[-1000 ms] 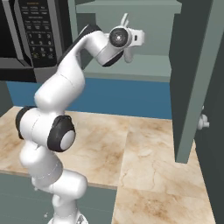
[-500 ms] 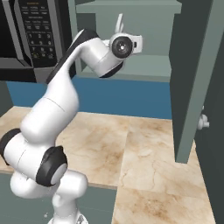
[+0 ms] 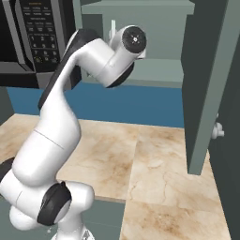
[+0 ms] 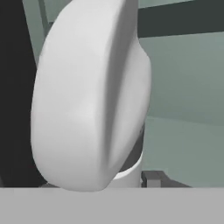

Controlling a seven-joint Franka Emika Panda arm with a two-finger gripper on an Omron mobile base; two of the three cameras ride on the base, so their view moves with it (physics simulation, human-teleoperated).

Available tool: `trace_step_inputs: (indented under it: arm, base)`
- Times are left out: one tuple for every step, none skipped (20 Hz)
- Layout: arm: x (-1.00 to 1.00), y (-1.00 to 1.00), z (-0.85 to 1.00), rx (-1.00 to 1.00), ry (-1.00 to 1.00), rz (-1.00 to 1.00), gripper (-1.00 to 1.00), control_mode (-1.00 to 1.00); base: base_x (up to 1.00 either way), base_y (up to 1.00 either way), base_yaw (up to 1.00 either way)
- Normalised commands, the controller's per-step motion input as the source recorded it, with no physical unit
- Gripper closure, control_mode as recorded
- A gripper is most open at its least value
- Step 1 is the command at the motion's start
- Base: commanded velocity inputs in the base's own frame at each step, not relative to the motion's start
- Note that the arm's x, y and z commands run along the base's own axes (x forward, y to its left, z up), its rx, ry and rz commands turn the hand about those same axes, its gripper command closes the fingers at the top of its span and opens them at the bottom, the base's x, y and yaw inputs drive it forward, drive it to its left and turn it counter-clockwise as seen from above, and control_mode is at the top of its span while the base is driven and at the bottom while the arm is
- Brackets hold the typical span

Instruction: Move the cutting board and knife to the sink. Then move spray from the cabinet to the counter.

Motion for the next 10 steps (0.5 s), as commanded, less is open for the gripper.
trace_step_inputs:
  arm:
    - [-0.63, 0.73, -0.38, -0.04, 0.06, 0.16, 1.00, -1.00]
    - [-0.64, 0.69, -0.46, -0.03, 0.00, 0.16, 1.00, -1.00]
    - [-0.65, 0.66, -0.51, 0.00, 0.00, 0.15, 1.00, -1.00]
    - [-0.66, 0.65, -0.55, 0.00, 0.00, 0.15, 1.00, -1.00]
    - [-0.67, 0.63, -0.59, 0.00, 0.00, 0.15, 1.00, -1.00]
    - [-0.68, 0.56, -0.64, 0.00, 0.00, 0.15, 1.00, -1.00]
    - [-0.68, 0.51, -0.68, 0.00, -0.01, 0.15, 1.00, -1.00]
    - [-0.72, 0.44, -0.71, 0.00, -0.04, 0.15, 1.00, -1.00]
    - [-0.76, 0.40, -0.74, 0.00, -0.05, 0.15, 1.00, -1.00]
    - [-0.81, 0.35, -0.74, 0.00, -0.07, 0.14, 1.00, -1.00]
  base:
    - [0.00, 0.00, 0.00]
    - [0.00, 0.00, 0.00]
    - [0.00, 0.00, 0.00]
    - [0.00, 0.00, 0.00]
    - [0.00, 0.00, 0.00]
    - [0.00, 0.00, 0.00]
    - [0.00, 0.00, 0.00]
    - [0.00, 0.00, 0.00]
    - [0.00, 0.00, 0.00]
    - [0.00, 0.00, 0.00]
